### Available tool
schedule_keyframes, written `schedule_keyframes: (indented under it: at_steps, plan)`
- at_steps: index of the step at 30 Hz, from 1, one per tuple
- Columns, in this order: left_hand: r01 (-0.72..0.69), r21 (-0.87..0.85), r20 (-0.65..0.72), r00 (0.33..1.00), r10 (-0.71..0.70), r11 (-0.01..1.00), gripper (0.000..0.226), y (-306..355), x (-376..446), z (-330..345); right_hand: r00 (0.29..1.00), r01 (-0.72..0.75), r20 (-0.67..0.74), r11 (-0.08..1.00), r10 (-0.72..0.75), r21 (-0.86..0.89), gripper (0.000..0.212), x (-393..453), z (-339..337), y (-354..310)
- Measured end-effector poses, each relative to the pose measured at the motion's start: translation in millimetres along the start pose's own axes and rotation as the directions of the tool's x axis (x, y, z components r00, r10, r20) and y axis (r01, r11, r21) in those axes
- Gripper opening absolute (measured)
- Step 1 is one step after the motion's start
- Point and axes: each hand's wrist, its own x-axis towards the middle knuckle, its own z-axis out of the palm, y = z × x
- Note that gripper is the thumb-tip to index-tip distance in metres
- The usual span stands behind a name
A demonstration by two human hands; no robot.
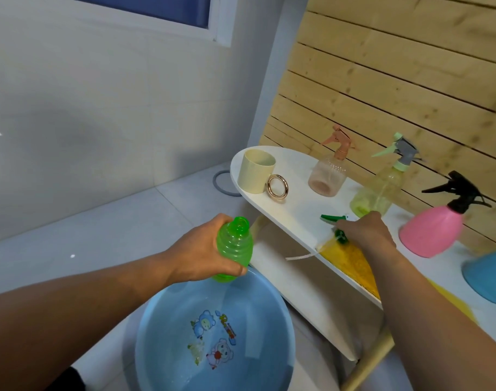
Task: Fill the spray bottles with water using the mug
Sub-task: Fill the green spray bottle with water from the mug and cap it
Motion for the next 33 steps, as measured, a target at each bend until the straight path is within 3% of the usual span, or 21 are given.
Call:
schedule_keyframes:
  at_steps: [2, 4, 6, 9, 13, 26, 30, 33]
  plan:
    - [0.008, 0.001, 0.002, 1.0, -0.008, 1.0, 0.082, -0.9, 0.0, 0.1, 0.998, 0.061, 0.014, 0.981, -0.065, 0.182, 0.053, -4.3, -2.9, -8.4]
    - [0.02, 0.006, 0.008, 1.0, -0.02, 1.0, 0.083, -1.9, 0.2, 0.5, 0.974, 0.217, -0.019, 0.918, -0.224, 0.333, 0.032, -16.7, -8.9, -24.5]
    - [0.03, 0.017, 0.01, 0.999, -0.03, 0.999, 0.083, -2.1, 0.6, 0.7, 0.924, 0.374, -0.088, 0.836, -0.371, 0.402, 0.026, -35.9, -19.2, -46.1]
    - [0.046, 0.027, 0.006, 0.999, -0.046, 0.999, 0.083, -3.2, 1.4, 0.1, 0.829, 0.553, -0.201, 0.715, -0.521, 0.429, 0.031, -71.2, -41.6, -75.3]
    - [0.069, 0.03, 0.001, 0.998, -0.069, 0.997, 0.081, -5.7, -0.7, -2.3, 0.683, 0.729, -0.309, 0.595, -0.662, 0.339, 0.041, -115.3, -67.1, -95.1]
    - [0.047, 0.076, 0.001, 0.999, -0.048, 0.996, 0.085, -5.7, -1.0, -3.6, 0.523, 0.852, -0.216, 0.496, -0.824, 0.168, 0.049, -152.9, -59.7, -105.0]
    - [0.025, 0.056, -0.008, 1.0, -0.024, 0.998, 0.085, -1.7, -2.5, 2.1, 0.489, 0.863, -0.173, 0.446, -0.855, 0.238, 0.049, -162.4, -35.0, -104.8]
    - [0.007, -0.026, -0.024, 1.0, -0.007, 1.0, 0.08, 4.4, -1.8, 4.5, 0.444, 0.846, -0.059, 0.397, -0.894, 0.355, 0.047, -168.2, -17.4, -101.0]
